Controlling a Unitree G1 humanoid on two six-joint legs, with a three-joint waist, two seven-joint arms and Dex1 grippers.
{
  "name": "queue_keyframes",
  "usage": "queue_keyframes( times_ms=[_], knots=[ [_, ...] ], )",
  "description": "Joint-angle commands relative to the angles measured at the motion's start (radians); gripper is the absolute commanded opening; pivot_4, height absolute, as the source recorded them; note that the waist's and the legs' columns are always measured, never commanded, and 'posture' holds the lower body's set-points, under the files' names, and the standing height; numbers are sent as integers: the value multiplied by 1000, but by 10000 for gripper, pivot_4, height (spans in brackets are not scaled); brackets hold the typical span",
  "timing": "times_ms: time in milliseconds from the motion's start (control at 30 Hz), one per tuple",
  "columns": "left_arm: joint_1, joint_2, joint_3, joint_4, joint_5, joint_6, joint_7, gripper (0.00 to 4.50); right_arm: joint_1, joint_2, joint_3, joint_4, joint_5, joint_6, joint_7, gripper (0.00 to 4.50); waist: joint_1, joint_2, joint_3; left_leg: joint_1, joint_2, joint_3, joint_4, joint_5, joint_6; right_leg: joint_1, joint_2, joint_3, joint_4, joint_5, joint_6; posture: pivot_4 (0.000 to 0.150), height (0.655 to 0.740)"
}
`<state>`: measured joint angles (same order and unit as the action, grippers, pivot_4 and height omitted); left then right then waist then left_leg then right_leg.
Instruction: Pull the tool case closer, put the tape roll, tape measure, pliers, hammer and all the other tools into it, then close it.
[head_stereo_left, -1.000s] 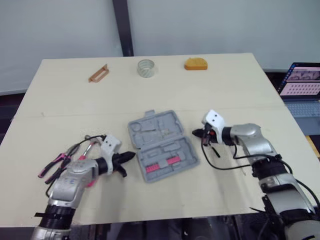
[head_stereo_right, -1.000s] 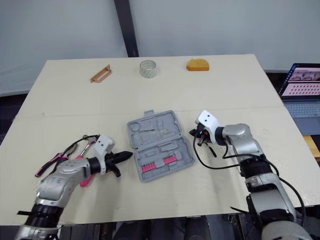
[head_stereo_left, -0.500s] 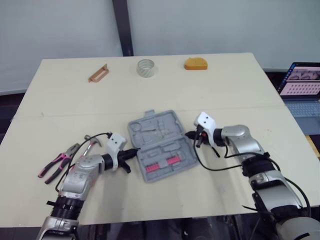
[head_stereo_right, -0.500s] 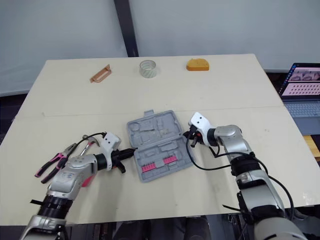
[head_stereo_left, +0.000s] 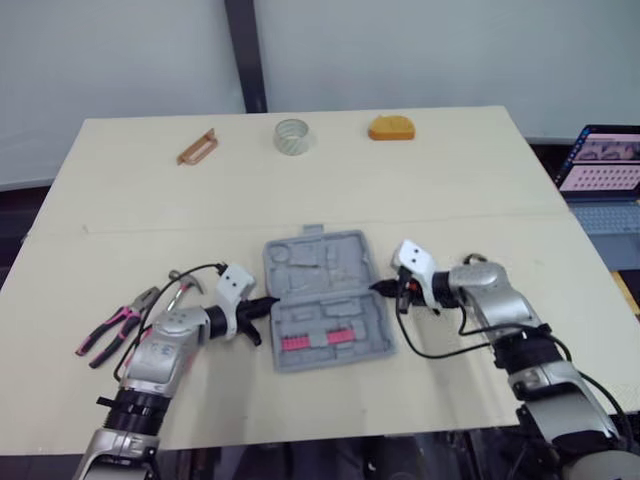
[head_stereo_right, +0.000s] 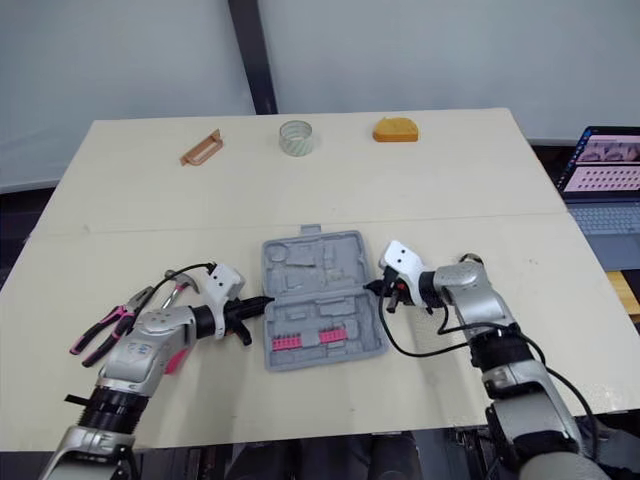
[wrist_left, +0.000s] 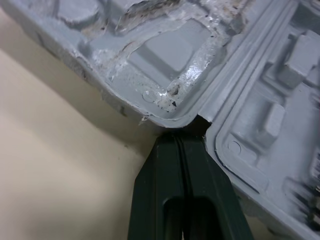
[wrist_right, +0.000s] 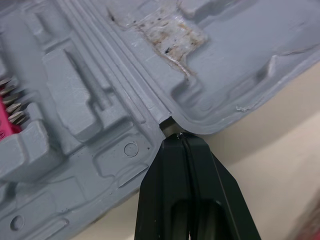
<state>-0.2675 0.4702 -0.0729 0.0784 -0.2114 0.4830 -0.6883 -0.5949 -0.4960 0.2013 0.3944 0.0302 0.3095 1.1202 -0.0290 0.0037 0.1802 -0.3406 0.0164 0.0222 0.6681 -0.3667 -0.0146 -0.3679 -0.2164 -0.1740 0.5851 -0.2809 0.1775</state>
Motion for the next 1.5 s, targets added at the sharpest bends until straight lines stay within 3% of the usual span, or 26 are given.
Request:
queue_keyframes(
  times_ms=[33,500,733,1500],
  knots=[
    [47,3,-52,-55,5,20,-34,0,34,4,16,-108,48,30,44,491,0,0,0,0,0,0,0,0,0,0,0,0,0,0,0,1500,7400],
    [232,95,-47,-303,-44,150,-78,0,286,-107,4,-511,165,251,64,491,5,0,0,1,0,0,0,0,0,1,0,1,0,0,0,1500,7400],
    [307,132,-61,-371,-50,181,-88,0,373,-154,6,-618,210,316,55,491,10,0,0,1,0,1,0,-1,0,0,0,2,-1,0,0,1500,7400],
    [401,180,-67,-474,-83,240,-95,0,445,-196,38,-655,253,338,59,491,31,0,-1,2,0,3,0,-1,0,0,0,4,-2,0,0,1500,7400]
  ],
)
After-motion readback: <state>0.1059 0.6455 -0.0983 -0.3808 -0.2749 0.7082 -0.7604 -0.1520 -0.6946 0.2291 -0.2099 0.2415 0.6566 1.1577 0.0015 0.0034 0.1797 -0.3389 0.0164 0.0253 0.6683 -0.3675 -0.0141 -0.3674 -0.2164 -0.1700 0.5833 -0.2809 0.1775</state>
